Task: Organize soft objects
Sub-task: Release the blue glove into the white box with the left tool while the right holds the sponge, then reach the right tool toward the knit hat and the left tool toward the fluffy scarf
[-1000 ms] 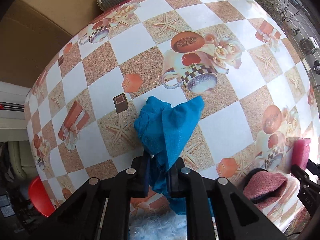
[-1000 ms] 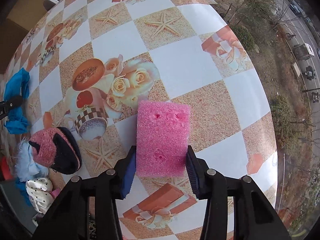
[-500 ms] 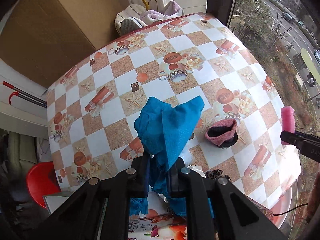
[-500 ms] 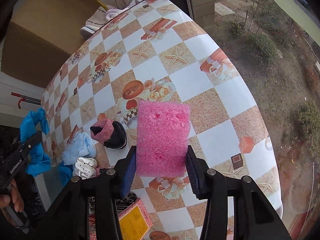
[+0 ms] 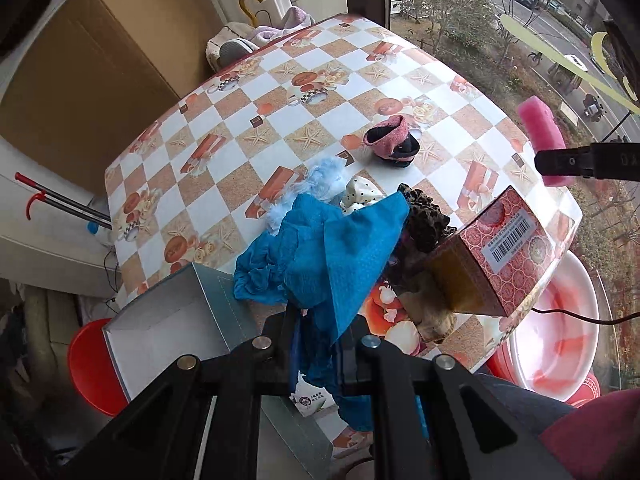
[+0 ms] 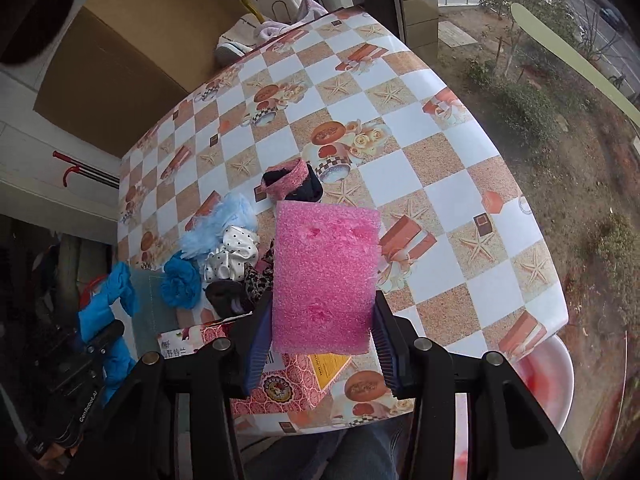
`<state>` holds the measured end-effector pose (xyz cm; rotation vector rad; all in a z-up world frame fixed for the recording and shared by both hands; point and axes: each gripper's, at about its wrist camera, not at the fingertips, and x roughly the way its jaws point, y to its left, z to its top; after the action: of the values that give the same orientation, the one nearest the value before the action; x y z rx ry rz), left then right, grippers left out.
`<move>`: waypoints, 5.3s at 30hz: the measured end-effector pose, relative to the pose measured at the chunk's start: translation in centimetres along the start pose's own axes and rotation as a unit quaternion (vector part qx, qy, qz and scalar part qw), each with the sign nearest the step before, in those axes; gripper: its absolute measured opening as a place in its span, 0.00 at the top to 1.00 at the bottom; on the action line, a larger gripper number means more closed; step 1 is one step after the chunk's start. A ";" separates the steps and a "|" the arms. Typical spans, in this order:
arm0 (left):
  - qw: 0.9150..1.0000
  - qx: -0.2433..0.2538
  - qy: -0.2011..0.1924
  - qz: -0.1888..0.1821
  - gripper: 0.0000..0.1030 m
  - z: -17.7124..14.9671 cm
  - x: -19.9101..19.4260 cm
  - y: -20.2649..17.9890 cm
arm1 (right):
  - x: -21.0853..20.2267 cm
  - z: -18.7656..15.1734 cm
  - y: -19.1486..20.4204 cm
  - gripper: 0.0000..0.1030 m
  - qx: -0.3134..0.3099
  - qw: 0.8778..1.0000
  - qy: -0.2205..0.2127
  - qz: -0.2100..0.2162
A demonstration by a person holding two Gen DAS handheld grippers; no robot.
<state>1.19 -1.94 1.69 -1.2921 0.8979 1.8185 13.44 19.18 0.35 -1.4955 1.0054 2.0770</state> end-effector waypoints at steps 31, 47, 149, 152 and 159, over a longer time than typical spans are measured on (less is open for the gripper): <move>0.982 -0.179 0.003 0.057 0.86 -14.6 -2.6 11.6 | 2.0 -7.4 28.2 0.53 -0.290 0.954 0.045 0.064; 0.978 -0.204 0.001 0.049 0.86 -15.6 -2.3 12.3 | 3.9 -10.1 29.1 0.53 -0.319 0.943 0.080 0.046; 0.995 0.040 0.082 0.031 0.10 9.5 13.6 5.6 | 11.4 9.3 2.4 0.01 -0.058 0.983 0.158 -0.069; 0.992 0.063 0.105 0.017 0.10 10.8 16.7 4.4 | 14.6 10.6 2.1 0.01 -0.059 0.981 0.173 -0.063; 0.986 0.092 0.140 -0.019 0.10 12.3 21.0 2.2 | 20.8 13.8 3.2 0.01 -0.089 0.978 0.181 -0.051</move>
<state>-11.30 10.75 -15.07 -1.4558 1.1539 1.5085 -5.05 25.25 -15.56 -2.0255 0.8584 1.9046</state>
